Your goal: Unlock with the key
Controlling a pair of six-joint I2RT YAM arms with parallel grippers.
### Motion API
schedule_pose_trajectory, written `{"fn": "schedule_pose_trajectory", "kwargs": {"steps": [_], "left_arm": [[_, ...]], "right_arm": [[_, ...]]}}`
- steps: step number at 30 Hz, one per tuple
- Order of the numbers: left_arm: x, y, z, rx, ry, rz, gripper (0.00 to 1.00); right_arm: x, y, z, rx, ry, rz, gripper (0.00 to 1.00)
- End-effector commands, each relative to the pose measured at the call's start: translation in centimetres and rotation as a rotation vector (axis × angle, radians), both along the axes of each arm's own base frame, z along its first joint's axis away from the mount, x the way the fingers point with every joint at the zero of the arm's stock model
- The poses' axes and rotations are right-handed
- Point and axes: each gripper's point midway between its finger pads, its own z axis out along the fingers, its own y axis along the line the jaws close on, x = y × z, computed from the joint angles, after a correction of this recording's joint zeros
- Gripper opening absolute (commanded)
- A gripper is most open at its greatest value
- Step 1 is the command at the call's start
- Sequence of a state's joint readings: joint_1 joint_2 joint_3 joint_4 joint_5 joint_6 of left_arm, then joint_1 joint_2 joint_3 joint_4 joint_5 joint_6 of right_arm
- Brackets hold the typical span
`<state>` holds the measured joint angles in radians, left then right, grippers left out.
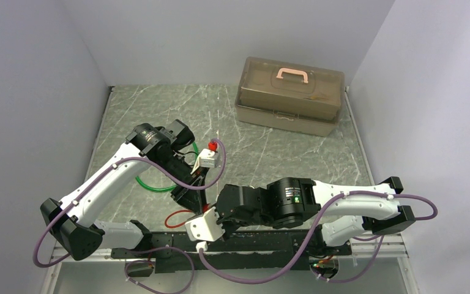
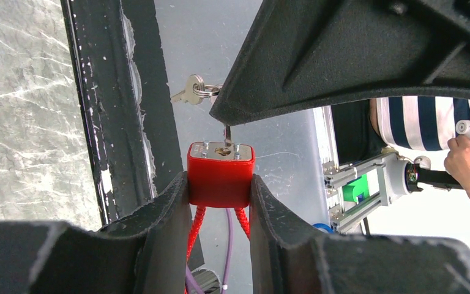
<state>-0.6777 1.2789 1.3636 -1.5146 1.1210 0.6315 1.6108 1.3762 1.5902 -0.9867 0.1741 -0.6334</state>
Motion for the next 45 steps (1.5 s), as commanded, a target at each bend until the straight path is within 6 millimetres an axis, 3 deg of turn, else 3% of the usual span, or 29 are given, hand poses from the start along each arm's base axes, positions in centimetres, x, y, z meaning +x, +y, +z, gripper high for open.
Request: {"fn": "schedule_pose_trajectory", "kwargs": {"steps": [1,13,22,36,45], "left_arm": [[-0.5,-0.1,1.4,-0.059,-0.003,-0.002,0.0],[-0.4,-0.1,1.4,-0.059,-0.004,0.007,0.0],[-0.4,-0.1,1.4,-0.06,-0.005,0.009,0.0],[0.0,0.0,2.0,-0.08,0.001,0.037,0.0],[0.7,-0.2,2.8,-0.109,0.019,0.064,0.0]], "right_arm": [[-0.4,0.5,0.7,0.038,0.011,0.005,0.0],[-0.6,2.0,2.2,0.089,0.005,0.017,0.0],[-0.2,2.0,2.7,0.098,-0.012,0.003,0.0],[-1.1,2.1,1.0,0.06,0.025,0.026,0.0],[-1.9,3.3,0.1,0.057,0.011,0.049,0.0]]}}
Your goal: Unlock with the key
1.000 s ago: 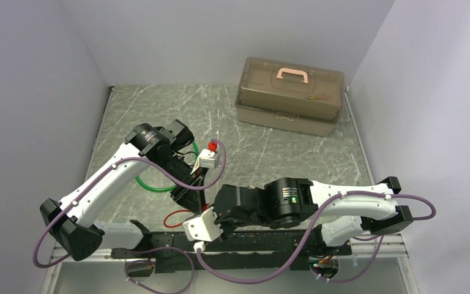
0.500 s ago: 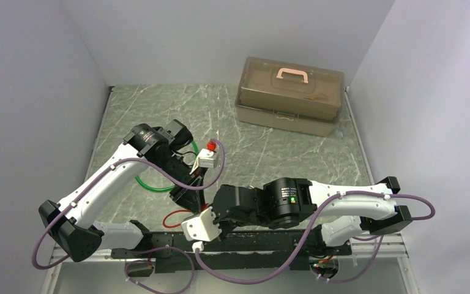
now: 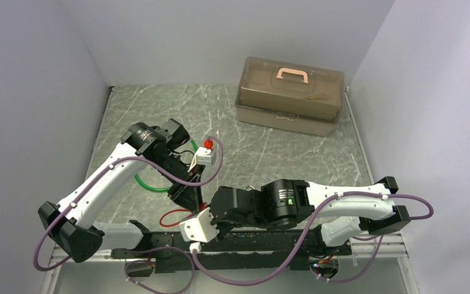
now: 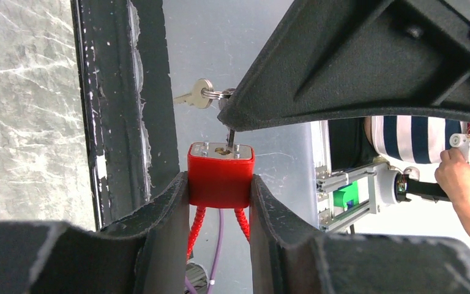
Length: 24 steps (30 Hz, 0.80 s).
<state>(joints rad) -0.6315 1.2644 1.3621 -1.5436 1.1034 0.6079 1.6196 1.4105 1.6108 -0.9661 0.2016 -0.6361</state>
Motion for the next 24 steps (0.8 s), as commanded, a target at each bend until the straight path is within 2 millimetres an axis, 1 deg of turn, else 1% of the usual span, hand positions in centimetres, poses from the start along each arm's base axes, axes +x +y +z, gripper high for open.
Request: {"fn": "schedule_pose_trajectory", "kwargs": {"steps": [1,13,16,20,24], "left_arm": [[0.3,-1.0,2.8,-0.144,-0.004,0.009,0.0],[0.8,-1.1,2.1,-0.116,-0.014,0.018,0.0],[0.9,-1.0,1.7,-0.098,-0.027,0.016,0.0],[0.9,-1.1,2.0,-0.107,-0.037,0.019,0.0],[0.9,-1.0,2.5,-0.123,-0.052,0.02,0.0]], "right_arm": [[-2.1,2.2,0.0,0.05,0.028,0.062,0.0],[-3.5,3.7,-0.2,0.06,0.026,0.11,0.0],[-3.4,3.7,-0.3,0.055,0.015,0.103,0.0],[-3.5,4.2,0.4,0.083,0.032,0.091,0.0],[-3.8,4.3,-0.3,0.09,0.063,0.077,0.0]]}}
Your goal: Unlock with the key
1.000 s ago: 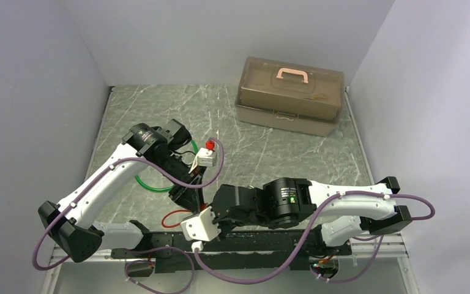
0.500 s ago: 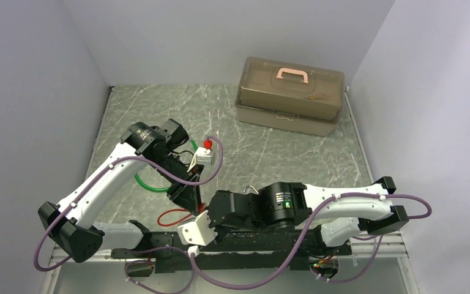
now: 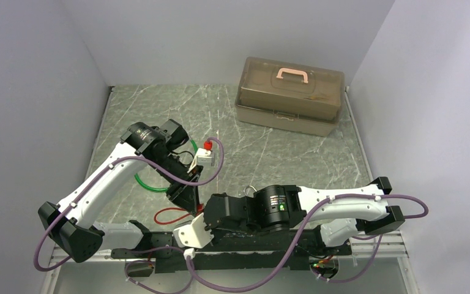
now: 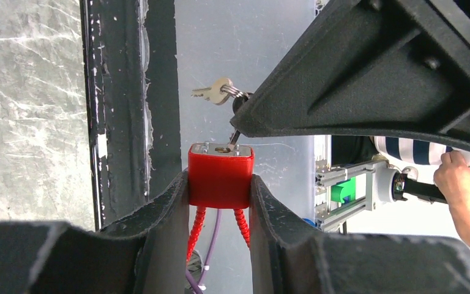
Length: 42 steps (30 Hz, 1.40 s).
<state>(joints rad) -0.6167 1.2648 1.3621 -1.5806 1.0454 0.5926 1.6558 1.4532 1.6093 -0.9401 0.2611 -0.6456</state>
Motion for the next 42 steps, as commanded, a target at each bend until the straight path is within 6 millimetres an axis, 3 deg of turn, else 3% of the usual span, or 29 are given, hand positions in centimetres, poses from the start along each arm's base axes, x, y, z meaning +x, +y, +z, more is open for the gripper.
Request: {"fn": "schedule_pose_trajectory", "kwargs": {"steps": [1,7,12,16,21,27,37,42], "left_arm": [[0.8,-1.9,3.4,-0.201,-0.066,-0.005,0.0],[1.5,-1.5,5.1,-0.279,-0.074,0.035,0.0],[0.7,-1.1,6.0,-0.348,-0.086,0.012,0.0],[0.3,-0.8,5.9,-0.366,-0.124,-0.004,0.0],[0.4,-1.1,7.5,-0.405,-0.123,-0.001,0.0],[1.5,-1.3,9.3,-0.477,-0.114,0.034,0.0],[1.3,-1.5,10.2,-0.524,-0.09,0.029,0.0],[1.0,-1.7,11.0,-0.567,-0.051,0.024,0.0]], "right_arm": [[-3.4,3.1,0.3,0.105,0.117,0.07,0.0],[-2.5,2.6,0.7,0.172,0.12,-0.001,0.0],[-1.9,1.9,0.9,0.238,0.118,-0.03,0.0],[-1.2,1.0,2.7,0.34,0.107,-0.055,0.0],[-0.3,-0.1,6.3,0.527,0.128,-0.118,0.0],[-0.5,-0.9,5.9,0.586,0.156,-0.151,0.0],[-0.4,-3.8,10.2,0.72,0.159,-0.148,0.0],[0.1,-4.0,11.4,0.754,0.118,-0.149,0.0]]}}
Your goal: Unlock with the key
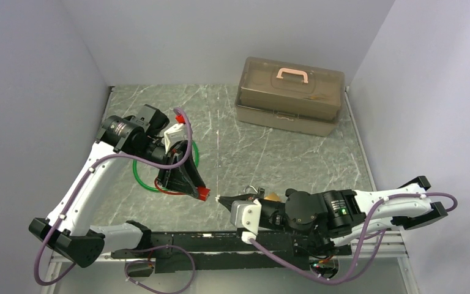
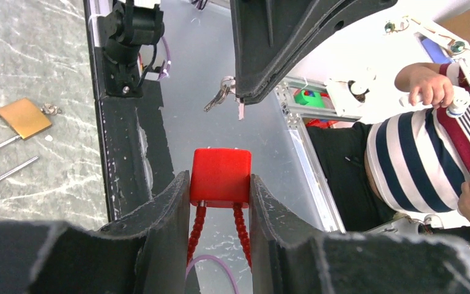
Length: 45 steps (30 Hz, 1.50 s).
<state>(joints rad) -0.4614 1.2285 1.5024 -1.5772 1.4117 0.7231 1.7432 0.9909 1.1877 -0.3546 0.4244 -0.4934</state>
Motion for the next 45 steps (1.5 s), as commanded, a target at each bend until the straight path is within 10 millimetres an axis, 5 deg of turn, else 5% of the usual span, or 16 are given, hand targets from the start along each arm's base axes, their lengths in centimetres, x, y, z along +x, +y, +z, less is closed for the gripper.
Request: {"fn": "schedule_pose_trajectory", "kwargs": {"steps": [1,45], "left_arm": [[-0.4,-0.3,2.1,-0.112,0.026,-0.031,0.0],[-1.7,0.1,3.4,-0.166,0.031,-0.046,0.0]], "right_arm": [[0.5,0.0,2.7,0.089,-0.025,-0.033,0.0],[0.2,2.0,2.8,0.075,-0.091,-0.031,0.0]]}}
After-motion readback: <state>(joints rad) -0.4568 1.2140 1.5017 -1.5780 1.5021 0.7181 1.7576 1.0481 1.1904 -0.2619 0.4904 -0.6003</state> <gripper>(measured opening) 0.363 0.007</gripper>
